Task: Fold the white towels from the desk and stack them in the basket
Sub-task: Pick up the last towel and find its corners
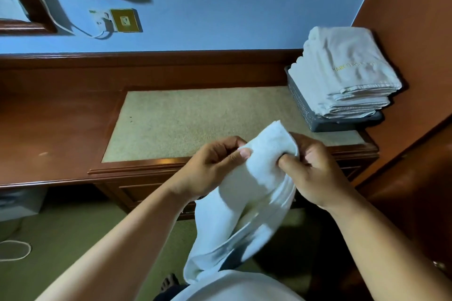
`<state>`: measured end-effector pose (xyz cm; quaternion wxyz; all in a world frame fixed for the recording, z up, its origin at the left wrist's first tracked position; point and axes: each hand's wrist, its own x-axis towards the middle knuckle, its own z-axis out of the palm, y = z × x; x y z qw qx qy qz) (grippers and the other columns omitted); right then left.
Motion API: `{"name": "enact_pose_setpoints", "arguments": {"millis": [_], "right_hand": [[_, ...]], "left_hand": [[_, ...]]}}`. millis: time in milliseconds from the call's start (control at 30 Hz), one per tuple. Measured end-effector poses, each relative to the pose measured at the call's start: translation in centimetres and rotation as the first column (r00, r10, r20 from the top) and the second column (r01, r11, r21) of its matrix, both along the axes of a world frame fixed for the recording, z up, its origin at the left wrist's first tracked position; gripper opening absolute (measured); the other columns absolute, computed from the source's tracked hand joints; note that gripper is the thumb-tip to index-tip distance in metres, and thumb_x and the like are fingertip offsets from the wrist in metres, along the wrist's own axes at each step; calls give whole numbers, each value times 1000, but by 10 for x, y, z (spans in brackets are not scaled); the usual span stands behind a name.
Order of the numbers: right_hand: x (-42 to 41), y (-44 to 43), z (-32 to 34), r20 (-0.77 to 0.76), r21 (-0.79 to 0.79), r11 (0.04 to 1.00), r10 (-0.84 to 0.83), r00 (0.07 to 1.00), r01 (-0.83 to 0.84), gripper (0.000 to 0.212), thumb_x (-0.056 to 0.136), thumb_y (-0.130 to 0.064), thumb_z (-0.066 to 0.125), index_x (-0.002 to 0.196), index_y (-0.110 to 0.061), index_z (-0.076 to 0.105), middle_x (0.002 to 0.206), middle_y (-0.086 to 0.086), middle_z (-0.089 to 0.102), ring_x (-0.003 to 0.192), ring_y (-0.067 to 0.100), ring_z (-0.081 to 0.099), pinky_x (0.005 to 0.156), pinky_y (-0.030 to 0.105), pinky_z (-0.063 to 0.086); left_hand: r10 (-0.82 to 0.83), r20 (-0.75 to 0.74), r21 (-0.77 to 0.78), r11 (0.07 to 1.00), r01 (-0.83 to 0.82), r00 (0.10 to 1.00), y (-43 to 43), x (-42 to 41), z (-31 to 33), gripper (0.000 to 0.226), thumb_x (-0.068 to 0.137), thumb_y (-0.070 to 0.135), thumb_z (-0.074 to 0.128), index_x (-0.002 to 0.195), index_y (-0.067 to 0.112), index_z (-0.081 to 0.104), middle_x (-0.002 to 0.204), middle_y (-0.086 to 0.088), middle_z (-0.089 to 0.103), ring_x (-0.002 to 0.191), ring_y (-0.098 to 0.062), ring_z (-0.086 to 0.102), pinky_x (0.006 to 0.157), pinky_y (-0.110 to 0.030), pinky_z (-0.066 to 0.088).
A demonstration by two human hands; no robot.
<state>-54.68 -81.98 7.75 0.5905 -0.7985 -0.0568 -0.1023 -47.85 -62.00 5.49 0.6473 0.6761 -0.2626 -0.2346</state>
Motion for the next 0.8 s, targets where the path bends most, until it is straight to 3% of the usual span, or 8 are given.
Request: {"name": "enact_pose_setpoints", "arguments": {"millis": [100, 167, 200, 267, 333, 533, 700, 800], "right_hand": [[0, -2, 13, 140, -290, 943, -128, 982, 164, 42, 75, -3, 59, 113, -22, 58, 90, -8, 65, 80, 7, 63, 70, 30, 53], [2, -1, 23, 292, -555, 806, -41, 956, 204, 67, 75, 1, 63, 137, -21, 47, 104, -8, 62, 93, 6, 61, 77, 22, 51], [6, 1, 27, 285, -677, 713, 25, 958, 182, 68, 77, -1, 62, 140, -21, 47, 108, -7, 63, 96, 8, 60, 78, 21, 49], [14, 5, 31, 207, -817, 567, 110, 972, 110, 34, 82, -12, 58, 114, -23, 62, 94, -6, 64, 86, 18, 63, 68, 26, 44], [19, 6, 30, 197, -843, 528, 129, 972, 100, 14, 85, -23, 48, 85, -20, 61, 77, -3, 57, 69, 26, 60, 57, 26, 32], [24, 11, 37, 351, -827, 497, 91, 932, 263, 25, 71, -17, 34, 62, -18, 57, 54, -7, 39, 45, 22, 33, 45, 19, 15], [36, 19, 36, 370, -841, 463, 117, 922, 280, 21, 65, -15, 35, 59, -16, 55, 51, -4, 40, 44, 23, 30, 45, 19, 20], [40, 20, 36, 382, -846, 452, 141, 913, 284, 23, 66, -13, 36, 59, -16, 57, 50, -2, 42, 44, 23, 26, 46, 19, 16]], "left_hand": [[128, 436, 147, 966, -211, 891, 1, -2, 6, 16, 102, 26, 58, 92, 16, 66, 66, 0, 57, 57, -6, 48, 53, -20, 36], [99, 642, 146, 958, -248, 760, -4, -7, 12, 12, 99, 22, 63, 94, 13, 69, 70, 5, 61, 60, -4, 53, 56, -18, 38], [82, 694, 135, 961, -241, 716, -7, -9, 14, 11, 99, 21, 64, 95, 12, 70, 76, 4, 63, 64, -5, 55, 58, -17, 39], [85, 725, 112, 965, -239, 683, -11, -12, 16, 10, 99, 21, 65, 99, 13, 71, 83, 5, 65, 69, -4, 57, 61, -14, 39], [155, 707, 50, 962, -268, 690, -12, -16, 16, 9, 98, 21, 65, 104, 14, 67, 80, 10, 62, 68, -4, 56, 59, -14, 38], [298, 469, -116, 954, -276, 831, -8, -34, -16, 13, 95, 22, 68, 98, 22, 56, 77, -5, 57, 64, -29, 50, 58, -46, 42], [379, 83, -175, 916, -361, 922, -1, -50, -48, 26, 87, 16, 77, 99, 29, 58, 91, -3, 69, 83, -26, 66, 75, -44, 51], [449, 110, -167, 888, -429, 887, 4, -49, -50, 25, 86, 11, 79, 98, 24, 62, 92, 3, 70, 80, -16, 65, 74, -32, 51]]}}
